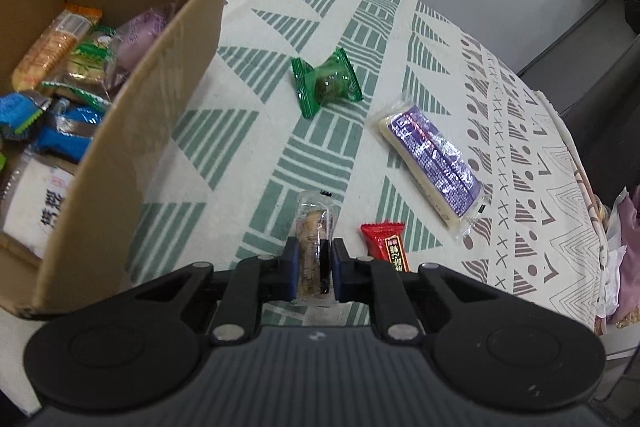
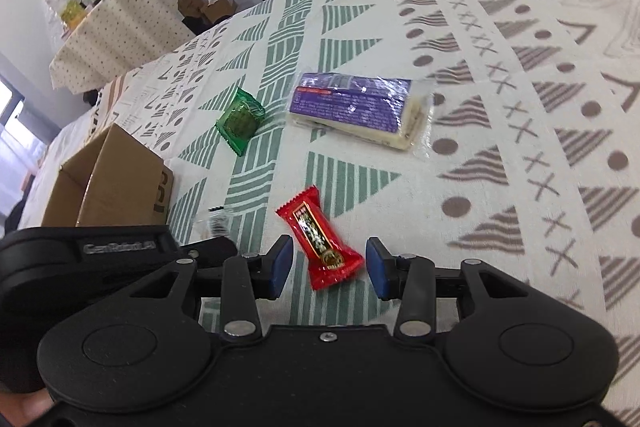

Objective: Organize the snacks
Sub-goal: 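Grasp the clear snack bar with the left tool while the right tool grasps the red candy, then carry the snack bar into the box and open the left tool while the right tool releases the red candy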

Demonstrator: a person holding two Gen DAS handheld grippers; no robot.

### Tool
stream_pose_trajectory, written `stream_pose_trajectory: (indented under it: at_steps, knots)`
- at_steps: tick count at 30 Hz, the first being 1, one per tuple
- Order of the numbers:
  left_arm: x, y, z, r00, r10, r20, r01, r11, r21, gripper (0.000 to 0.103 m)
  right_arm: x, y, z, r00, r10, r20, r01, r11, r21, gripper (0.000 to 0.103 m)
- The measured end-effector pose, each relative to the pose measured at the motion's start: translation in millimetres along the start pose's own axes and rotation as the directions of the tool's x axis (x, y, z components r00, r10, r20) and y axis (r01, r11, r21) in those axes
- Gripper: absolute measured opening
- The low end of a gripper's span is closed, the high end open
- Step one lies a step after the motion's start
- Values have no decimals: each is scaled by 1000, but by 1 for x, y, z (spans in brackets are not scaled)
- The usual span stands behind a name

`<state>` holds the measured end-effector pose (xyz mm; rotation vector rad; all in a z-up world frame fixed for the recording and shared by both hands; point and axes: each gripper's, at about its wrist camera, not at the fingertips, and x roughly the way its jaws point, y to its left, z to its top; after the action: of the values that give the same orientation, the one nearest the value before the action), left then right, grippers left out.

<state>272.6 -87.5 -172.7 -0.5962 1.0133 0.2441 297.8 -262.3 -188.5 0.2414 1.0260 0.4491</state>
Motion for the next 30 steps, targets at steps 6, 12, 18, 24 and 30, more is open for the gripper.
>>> stream_pose_trajectory:
  at_steps: [6, 12, 18, 24, 30]
  knots:
    - [-13, 2, 9, 1000, -12, 24, 11, 1000, 16, 15, 9, 13, 3, 1000, -8, 7, 9, 998, -68, 41]
    - [-23, 3, 14, 999, -14, 45, 13, 1000, 27, 15, 22, 18, 0, 999, -43, -17, 41, 995, -96, 38]
    - [-40, 5, 18, 998, -28, 58, 26, 999, 38, 15, 13, 17, 0, 999, -26, -22, 25, 997, -67, 22]
    - [-67, 10, 27, 994, -54, 95, 50, 998, 44, 15, -10, 25, 8, 999, 22, 49, -20, 999, -30, 22]
    - [-95, 20, 38, 988, -67, 142, 61, 997, 44, 15, -25, 44, 14, 993, 66, 94, -63, 997, -39, 22]
